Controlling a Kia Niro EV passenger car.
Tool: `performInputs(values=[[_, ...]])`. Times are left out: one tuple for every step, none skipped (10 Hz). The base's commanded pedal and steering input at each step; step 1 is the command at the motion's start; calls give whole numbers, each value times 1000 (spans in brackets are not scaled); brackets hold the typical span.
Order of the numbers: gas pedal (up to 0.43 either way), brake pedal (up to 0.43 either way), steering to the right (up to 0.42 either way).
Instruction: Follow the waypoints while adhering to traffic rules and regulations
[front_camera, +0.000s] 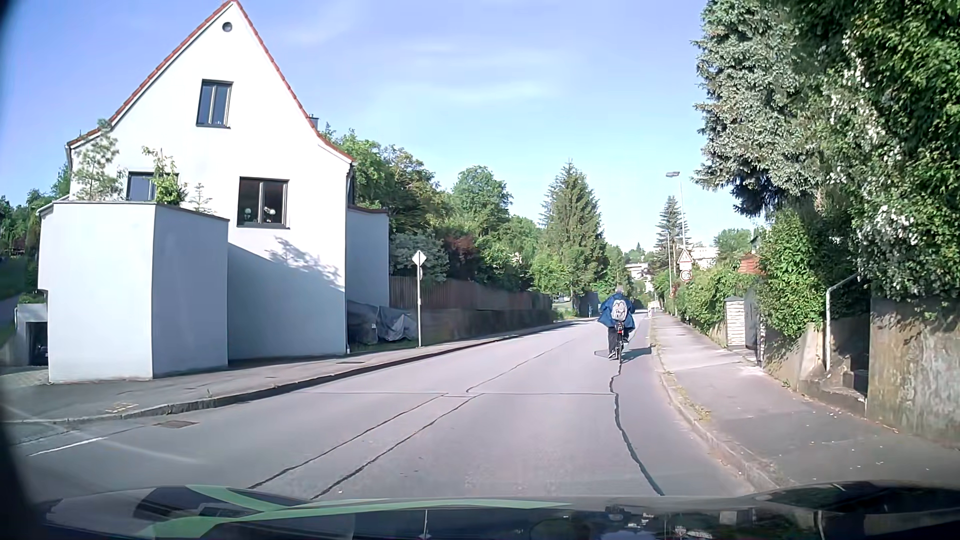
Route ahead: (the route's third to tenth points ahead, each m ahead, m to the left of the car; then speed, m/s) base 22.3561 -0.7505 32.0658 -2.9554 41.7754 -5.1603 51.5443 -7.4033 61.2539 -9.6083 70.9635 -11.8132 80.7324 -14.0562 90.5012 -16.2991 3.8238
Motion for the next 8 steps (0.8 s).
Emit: performInputs(values=[[138,0,26],[138,0,30],[138,0,34],[138,0,38],[138,0,43],[138,0,45],[138,0,49],[138,0,53]])
